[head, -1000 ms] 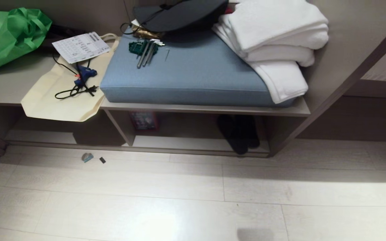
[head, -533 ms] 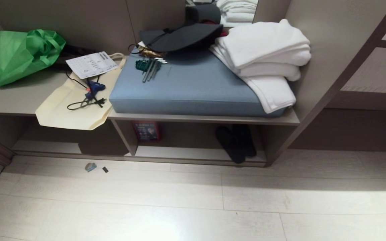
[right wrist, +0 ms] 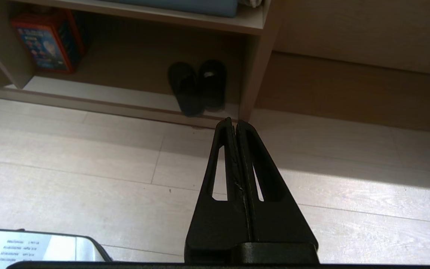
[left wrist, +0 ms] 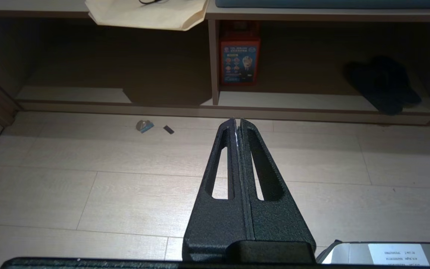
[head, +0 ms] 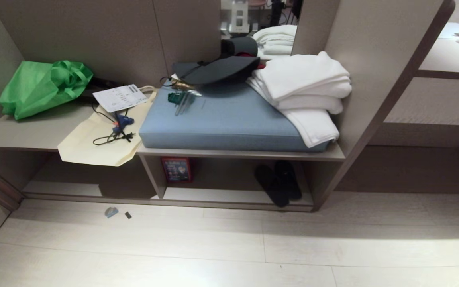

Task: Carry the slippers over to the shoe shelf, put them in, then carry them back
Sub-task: Pick up the slippers in the shoe cabinet

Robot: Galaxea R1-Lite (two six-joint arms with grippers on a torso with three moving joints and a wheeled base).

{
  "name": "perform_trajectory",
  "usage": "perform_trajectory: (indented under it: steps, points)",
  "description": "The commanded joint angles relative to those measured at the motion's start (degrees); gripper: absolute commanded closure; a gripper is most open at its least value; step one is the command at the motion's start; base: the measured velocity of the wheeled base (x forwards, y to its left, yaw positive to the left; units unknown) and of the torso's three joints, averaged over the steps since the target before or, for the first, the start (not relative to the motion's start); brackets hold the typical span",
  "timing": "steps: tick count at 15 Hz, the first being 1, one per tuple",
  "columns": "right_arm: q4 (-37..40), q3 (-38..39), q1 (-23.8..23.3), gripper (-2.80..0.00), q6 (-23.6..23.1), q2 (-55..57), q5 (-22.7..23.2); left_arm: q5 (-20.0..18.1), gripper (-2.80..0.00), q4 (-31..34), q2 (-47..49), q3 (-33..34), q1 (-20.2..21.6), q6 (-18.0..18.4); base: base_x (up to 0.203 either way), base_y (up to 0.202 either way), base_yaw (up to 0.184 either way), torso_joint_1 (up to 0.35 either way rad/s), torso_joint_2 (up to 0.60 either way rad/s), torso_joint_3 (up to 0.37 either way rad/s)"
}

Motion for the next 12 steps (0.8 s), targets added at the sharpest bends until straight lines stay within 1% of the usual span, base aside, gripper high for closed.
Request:
perform_trajectory:
  steps: [1,12]
  points:
    - [0.0,0.1,0.0,0.0,0.01,0.09,0.0,0.0,0.0,-0.01,0.05,0.0,0.0,0.0,0.0,0.0,0.0,-0.001,0.0,0.2]
    - [0.0,0.1,0.0,0.0,0.01,0.09,0.0,0.0,0.0,-0.01,0.05,0.0,0.0,0.0,0.0,0.0,0.0,0.004,0.0,0.205]
